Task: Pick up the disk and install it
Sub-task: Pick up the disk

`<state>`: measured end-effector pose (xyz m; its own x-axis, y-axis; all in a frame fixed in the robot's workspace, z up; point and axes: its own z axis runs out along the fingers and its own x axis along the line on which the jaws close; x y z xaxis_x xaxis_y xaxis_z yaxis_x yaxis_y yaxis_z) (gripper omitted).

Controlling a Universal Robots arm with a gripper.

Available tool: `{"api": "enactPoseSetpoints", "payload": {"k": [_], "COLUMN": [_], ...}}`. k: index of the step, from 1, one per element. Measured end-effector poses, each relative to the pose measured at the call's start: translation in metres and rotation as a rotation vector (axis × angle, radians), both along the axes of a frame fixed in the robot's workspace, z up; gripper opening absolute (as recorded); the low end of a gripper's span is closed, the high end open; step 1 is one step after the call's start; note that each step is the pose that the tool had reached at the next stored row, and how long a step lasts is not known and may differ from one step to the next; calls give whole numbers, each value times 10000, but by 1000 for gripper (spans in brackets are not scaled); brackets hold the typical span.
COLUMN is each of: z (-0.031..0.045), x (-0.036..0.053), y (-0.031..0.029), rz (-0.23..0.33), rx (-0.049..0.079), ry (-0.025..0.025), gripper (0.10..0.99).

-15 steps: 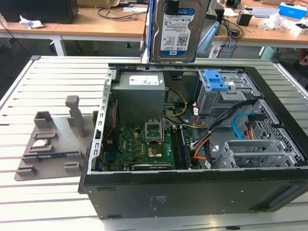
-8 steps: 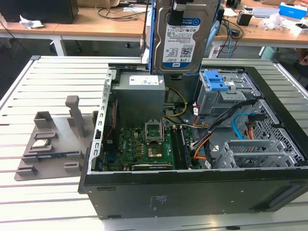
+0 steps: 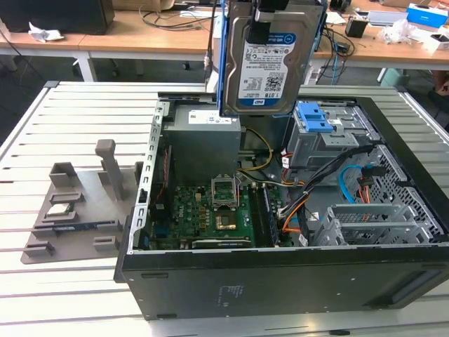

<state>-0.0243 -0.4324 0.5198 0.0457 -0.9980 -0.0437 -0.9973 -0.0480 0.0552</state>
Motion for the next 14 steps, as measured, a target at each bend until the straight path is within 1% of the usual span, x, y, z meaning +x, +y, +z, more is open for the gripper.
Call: {"api": "enactPoseSetpoints", "payload": {"k": [4, 5, 7, 10, 12, 14], "z": [-2, -2, -3, -5, -6, -7], "x": [0, 0, 0, 0, 0, 0], "y": [-67, -96, -124, -191, -219, -265], "rz": [0, 0, -1, 1, 0, 1], "rx": [0, -1, 0, 0, -1, 0], "ry": [0, 0, 0, 0, 0, 0], "gripper": [369, 369, 369, 369, 369, 369]}}
